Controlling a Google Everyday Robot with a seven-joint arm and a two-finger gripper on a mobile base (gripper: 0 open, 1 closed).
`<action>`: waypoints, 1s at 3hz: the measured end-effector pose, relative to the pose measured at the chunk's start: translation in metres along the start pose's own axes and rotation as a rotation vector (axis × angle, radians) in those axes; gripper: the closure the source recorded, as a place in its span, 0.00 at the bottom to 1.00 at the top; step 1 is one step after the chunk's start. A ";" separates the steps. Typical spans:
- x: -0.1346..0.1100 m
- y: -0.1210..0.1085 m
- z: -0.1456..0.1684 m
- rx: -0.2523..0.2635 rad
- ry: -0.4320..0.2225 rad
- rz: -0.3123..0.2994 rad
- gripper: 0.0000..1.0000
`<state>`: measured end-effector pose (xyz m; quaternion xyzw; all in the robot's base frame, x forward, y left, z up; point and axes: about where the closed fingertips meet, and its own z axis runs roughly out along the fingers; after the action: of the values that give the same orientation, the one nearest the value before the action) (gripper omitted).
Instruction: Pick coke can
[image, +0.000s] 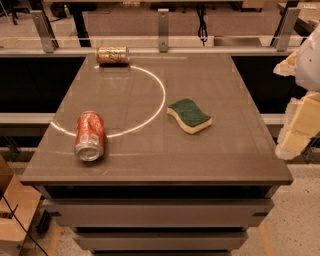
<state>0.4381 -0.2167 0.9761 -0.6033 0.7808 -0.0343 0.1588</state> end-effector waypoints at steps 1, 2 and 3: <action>0.000 0.000 0.000 0.000 0.000 0.000 0.00; -0.012 0.000 -0.002 0.010 -0.015 -0.034 0.00; -0.053 0.009 0.010 -0.021 -0.067 -0.136 0.00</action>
Offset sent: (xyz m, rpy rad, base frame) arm 0.0043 0.0237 0.0048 0.0032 -0.0166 0.0748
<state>0.4445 -0.1622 0.9756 -0.6576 0.7324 -0.0165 0.1757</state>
